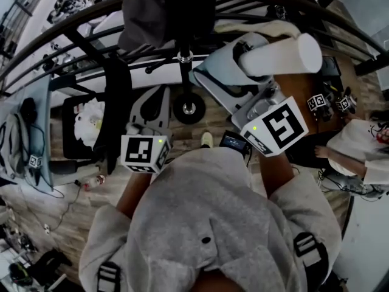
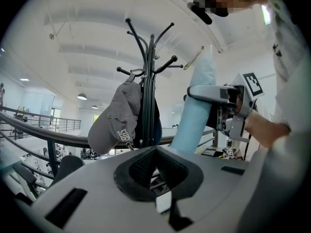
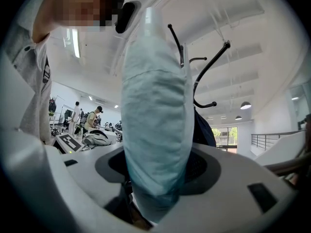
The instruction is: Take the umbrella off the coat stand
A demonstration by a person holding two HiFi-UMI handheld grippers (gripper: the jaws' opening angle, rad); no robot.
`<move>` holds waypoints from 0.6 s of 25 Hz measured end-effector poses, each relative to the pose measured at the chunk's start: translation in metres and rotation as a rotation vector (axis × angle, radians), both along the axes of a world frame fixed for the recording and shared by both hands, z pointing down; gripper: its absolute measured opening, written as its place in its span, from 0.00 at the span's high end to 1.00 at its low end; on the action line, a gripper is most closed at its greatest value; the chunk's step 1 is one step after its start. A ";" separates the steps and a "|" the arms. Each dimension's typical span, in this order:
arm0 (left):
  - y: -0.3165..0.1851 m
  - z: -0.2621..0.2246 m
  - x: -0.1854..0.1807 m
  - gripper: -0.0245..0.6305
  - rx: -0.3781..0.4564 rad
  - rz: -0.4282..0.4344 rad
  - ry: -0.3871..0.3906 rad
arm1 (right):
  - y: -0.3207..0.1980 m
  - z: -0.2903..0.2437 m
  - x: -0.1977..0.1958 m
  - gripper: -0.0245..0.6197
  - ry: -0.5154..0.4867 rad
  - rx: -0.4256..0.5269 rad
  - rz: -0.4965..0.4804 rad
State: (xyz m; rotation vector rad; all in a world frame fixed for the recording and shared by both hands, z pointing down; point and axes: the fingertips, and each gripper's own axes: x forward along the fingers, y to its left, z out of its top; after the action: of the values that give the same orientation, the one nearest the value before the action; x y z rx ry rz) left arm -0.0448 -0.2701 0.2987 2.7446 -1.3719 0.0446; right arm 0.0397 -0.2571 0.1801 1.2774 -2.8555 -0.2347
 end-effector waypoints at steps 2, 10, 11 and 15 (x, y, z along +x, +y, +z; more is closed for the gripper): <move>0.003 -0.002 -0.006 0.94 0.005 0.008 0.005 | 0.003 0.004 -0.003 0.54 0.009 -0.011 0.018; 0.023 -0.002 -0.019 0.94 -0.008 0.053 0.016 | 0.025 0.027 -0.006 0.54 0.038 -0.071 0.115; 0.030 -0.002 -0.021 0.94 -0.009 0.061 0.014 | 0.032 0.030 -0.007 0.54 0.034 -0.083 0.126; 0.038 -0.005 -0.031 0.94 -0.001 0.068 0.009 | 0.045 0.040 -0.010 0.54 0.021 -0.105 0.158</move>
State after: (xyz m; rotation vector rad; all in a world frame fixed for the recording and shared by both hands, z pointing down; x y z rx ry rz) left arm -0.0760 -0.2317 0.2933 2.7866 -1.2762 0.0363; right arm 0.0300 -0.2119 0.2199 1.4602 -2.6914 -0.0951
